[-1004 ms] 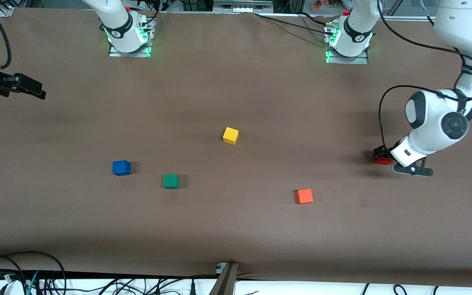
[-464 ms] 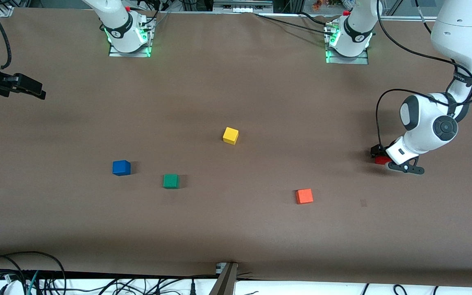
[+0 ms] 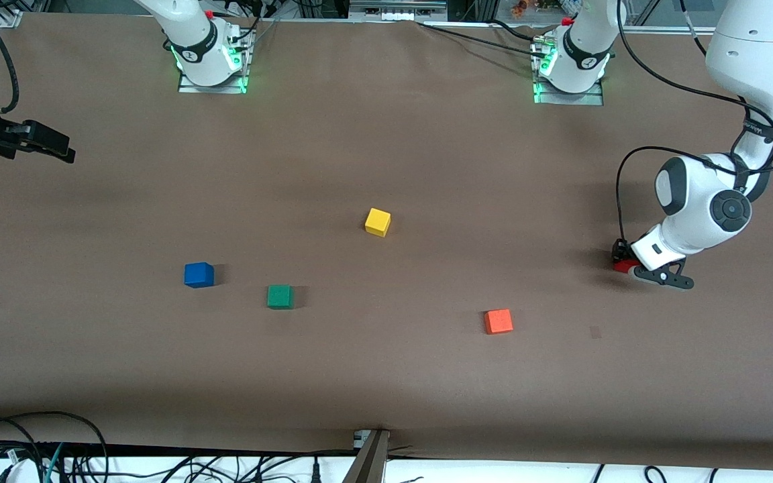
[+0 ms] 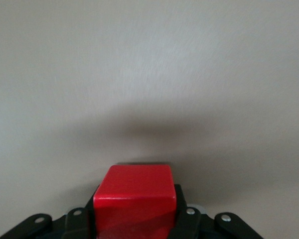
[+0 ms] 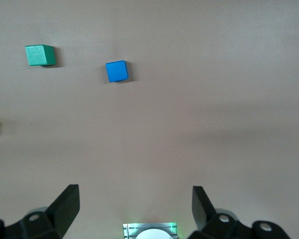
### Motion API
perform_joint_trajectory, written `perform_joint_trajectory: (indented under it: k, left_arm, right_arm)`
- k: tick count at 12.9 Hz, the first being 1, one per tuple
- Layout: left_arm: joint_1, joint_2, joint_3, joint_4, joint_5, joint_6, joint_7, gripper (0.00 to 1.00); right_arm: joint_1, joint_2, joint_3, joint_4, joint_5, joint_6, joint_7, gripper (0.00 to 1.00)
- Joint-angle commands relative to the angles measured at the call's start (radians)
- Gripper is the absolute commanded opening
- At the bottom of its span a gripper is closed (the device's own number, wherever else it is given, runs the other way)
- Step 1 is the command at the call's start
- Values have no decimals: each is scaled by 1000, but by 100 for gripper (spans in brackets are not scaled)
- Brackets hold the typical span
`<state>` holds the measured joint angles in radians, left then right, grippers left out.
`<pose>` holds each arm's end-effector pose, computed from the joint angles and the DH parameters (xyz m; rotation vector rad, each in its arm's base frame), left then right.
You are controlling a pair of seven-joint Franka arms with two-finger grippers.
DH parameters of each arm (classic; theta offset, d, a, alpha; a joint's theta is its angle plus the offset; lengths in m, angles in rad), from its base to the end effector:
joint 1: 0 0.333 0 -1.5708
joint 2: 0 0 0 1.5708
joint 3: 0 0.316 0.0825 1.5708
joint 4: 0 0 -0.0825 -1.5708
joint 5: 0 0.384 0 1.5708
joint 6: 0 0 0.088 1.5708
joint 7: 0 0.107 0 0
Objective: Pass red block to right arm, stack on blue
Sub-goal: 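Move the left gripper down over the red cube and close it, then carry the red cube toward the middle while the right gripper approaches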
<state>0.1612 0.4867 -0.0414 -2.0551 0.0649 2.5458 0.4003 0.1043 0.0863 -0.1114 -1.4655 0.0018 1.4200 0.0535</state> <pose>0.5899 0.0704 0.1969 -3.0815 0.5120 -0.0004 0.5648 -0.0009 0.6131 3.1226 -0.0947 -0.2050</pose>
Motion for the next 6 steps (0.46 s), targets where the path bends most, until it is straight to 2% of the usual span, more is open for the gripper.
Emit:
perform_joint_trajectory:
  k: [1, 4, 6]
  left_arm:
    - [8, -25, -40, 81, 3, -67, 161, 0]
    - [20, -30, -100, 128, -10, -70, 257, 0]
    - [78, -30, -182, 139, -148, -71, 361, 0]
  right_arm:
    - [-8, 9, 6, 19, -3, -4, -14, 100]
    - [-5, 21, 9, 19, -3, 5, -14, 100]
    - [-1, 38, 9, 19, -3, 5, -14, 100]
